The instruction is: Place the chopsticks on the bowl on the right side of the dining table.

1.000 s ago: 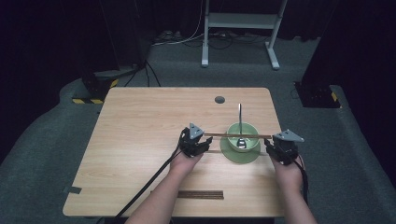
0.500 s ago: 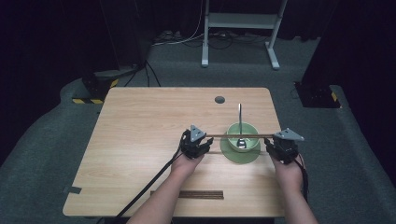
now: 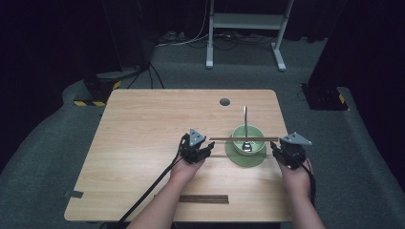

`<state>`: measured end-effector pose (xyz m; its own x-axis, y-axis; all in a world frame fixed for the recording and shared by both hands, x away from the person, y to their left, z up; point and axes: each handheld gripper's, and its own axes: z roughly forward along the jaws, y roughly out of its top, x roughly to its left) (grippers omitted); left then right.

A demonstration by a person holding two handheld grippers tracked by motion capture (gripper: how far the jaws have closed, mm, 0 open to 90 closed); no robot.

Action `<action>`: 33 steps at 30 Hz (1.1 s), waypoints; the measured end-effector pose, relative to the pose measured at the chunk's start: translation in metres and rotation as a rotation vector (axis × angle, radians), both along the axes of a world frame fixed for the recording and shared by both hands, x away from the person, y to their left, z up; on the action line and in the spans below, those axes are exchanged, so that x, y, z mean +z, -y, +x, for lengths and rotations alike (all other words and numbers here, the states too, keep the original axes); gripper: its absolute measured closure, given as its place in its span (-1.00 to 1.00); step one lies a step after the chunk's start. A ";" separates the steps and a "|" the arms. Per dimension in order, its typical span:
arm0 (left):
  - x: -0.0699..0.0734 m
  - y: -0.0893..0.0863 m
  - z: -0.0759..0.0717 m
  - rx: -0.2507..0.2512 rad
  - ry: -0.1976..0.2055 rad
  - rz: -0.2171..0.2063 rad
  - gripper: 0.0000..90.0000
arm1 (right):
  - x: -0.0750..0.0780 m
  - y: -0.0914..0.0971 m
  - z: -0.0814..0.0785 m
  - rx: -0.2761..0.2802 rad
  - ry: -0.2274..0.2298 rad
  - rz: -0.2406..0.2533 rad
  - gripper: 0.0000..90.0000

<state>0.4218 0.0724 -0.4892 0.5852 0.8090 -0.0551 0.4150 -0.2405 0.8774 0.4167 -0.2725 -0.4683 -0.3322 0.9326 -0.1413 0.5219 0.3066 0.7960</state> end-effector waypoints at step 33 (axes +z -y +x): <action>-0.002 -0.001 -0.006 0.004 0.028 -0.014 0.73 | -0.005 0.005 -0.006 -0.012 0.005 0.026 0.55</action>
<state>0.4162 0.0736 -0.4908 0.5836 0.8105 -0.0507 0.3915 -0.2261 0.8919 0.4111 -0.2774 -0.4729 -0.3208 0.9397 -0.1188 0.5214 0.2799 0.8061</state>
